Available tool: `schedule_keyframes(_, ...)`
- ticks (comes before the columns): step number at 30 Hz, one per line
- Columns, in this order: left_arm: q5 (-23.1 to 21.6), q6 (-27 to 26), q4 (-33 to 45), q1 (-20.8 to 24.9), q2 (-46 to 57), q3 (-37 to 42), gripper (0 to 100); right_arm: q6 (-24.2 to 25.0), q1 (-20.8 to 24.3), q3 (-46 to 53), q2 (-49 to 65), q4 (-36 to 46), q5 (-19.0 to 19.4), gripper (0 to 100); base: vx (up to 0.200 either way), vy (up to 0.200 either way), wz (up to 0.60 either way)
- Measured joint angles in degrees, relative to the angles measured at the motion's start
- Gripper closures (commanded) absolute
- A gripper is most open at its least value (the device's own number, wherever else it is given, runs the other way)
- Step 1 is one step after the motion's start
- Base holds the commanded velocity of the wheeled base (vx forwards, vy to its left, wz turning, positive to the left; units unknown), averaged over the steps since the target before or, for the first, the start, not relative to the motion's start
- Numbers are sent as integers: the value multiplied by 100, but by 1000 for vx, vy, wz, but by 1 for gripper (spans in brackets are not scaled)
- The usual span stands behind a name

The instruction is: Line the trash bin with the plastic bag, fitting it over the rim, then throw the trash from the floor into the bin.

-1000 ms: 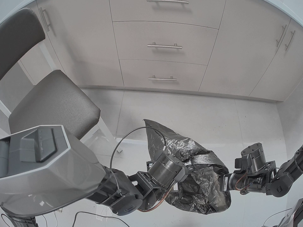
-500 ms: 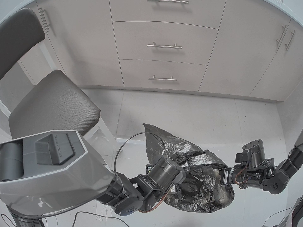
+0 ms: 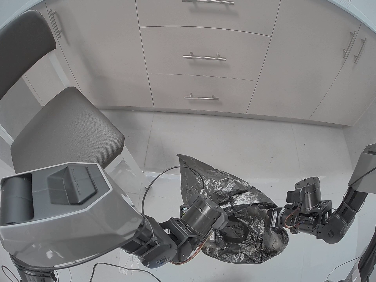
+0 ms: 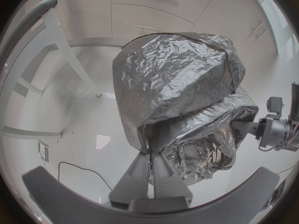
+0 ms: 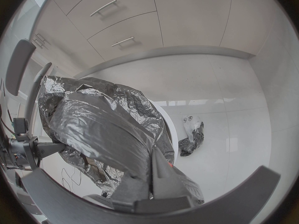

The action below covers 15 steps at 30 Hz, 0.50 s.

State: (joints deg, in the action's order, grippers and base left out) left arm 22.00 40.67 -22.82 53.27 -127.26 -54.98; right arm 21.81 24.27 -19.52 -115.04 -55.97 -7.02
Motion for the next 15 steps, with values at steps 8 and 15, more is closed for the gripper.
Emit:
schedule_keyframes(8, -46, -99, -808, -30, -240, 132, 100, -235, -184, 15, -489, -918, -39, 100, 0, 0, 0)
schedule_keyframes(15, -138, -279, -1679, -38, -483, 418, 100, -477, -322, 0, -891, -1382, -257, 100, 0, 0, 0)
